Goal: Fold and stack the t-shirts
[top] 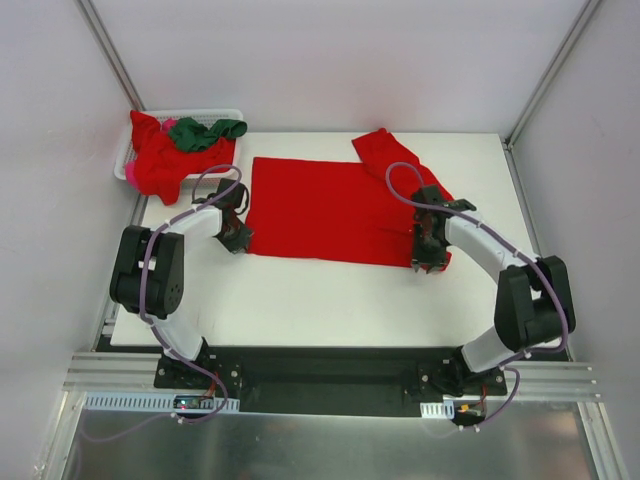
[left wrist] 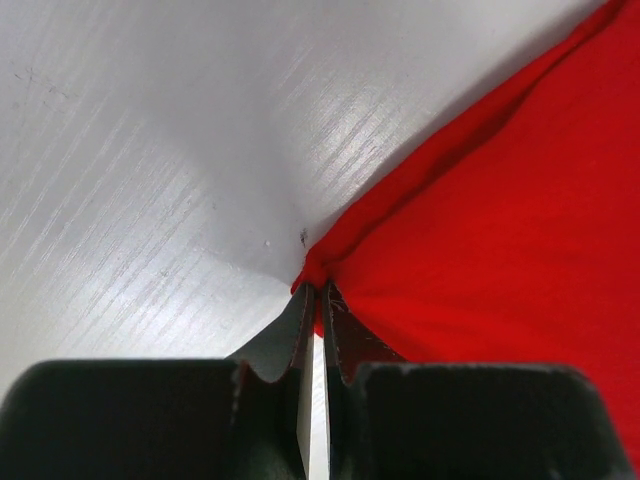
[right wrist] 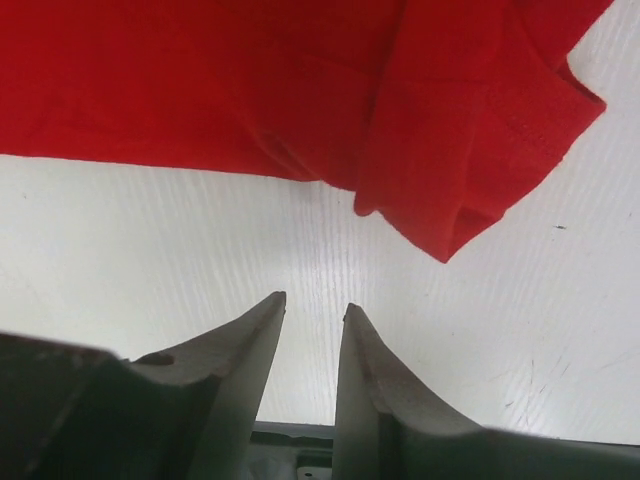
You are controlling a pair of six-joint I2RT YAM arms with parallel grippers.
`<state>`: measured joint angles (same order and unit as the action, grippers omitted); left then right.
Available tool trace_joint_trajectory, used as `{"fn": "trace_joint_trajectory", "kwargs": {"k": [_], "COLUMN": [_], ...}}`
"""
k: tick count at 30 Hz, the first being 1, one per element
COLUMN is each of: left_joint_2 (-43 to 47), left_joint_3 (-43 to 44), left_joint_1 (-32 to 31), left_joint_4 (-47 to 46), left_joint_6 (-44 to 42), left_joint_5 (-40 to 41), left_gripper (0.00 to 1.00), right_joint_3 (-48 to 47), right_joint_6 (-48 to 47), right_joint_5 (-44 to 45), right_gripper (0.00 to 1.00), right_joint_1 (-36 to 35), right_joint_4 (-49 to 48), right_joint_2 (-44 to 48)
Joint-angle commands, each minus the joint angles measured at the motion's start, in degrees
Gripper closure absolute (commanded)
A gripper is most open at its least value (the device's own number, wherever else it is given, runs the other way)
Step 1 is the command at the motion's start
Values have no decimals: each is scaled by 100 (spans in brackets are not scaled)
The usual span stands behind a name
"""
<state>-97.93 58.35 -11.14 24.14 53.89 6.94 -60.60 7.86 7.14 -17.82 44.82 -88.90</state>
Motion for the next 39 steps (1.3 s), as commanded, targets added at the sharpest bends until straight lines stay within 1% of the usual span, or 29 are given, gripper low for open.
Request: {"fn": "trace_joint_trajectory", "kwargs": {"k": [1, 6, 12, 16, 19, 21, 22, 23, 26, 29, 33, 36, 39], "left_joint_2": [-86, 2, 98, 99, 99, 99, 107, 107, 116, 143, 160, 178, 160], "left_joint_3": [-25, -78, -122, -113, -96, -78, -69, -69, -78, -95, -122, -157, -148], "left_joint_1": [33, 33, 41, 50, 59, 68, 68, 85, 94, 112, 112, 112, 120], "left_joint_4": [91, 91, 91, 82, 91, 91, 91, 91, 91, 91, 91, 91, 91], "left_joint_6": [17, -36, -71, -80, -98, -98, -115, -124, -133, -133, -142, -115, -142], "left_joint_5": [158, 185, 238, 238, 238, 238, 238, 229, 229, 229, 273, 317, 352], "left_gripper": [100, 100, 100, 100, 100, 100, 100, 100, 100, 100, 100, 100, 100], "right_joint_3": [-145, -391, -628, -629, -567, -550, -550, -541, -523, -497, -304, -338, -373], "right_joint_6": [383, 41, -118, -196, -249, -250, -250, -267, -363, -522, -750, -1057, -1278], "right_joint_5": [516, 982, 939, 1140, 1159, 1150, 1158, 1176, 1307, 1404, 1229, 1141, 1176], "right_gripper": [67, 67, 69, 71, 76, 84, 88, 99, 99, 99, 99, 99, 99], "right_joint_1": [-90, -81, -46, -46, -37, -20, -28, -19, 59, 296, 954, 1237, 1281], "right_joint_4": [18, -70, -175, -271, -412, -456, -465, -465, -422, -220, -123, -61, -131], "right_joint_2": [-117, -636, -909, -1032, -1129, -1155, -1156, -1147, -1050, -875, -436, -312, -303]}}
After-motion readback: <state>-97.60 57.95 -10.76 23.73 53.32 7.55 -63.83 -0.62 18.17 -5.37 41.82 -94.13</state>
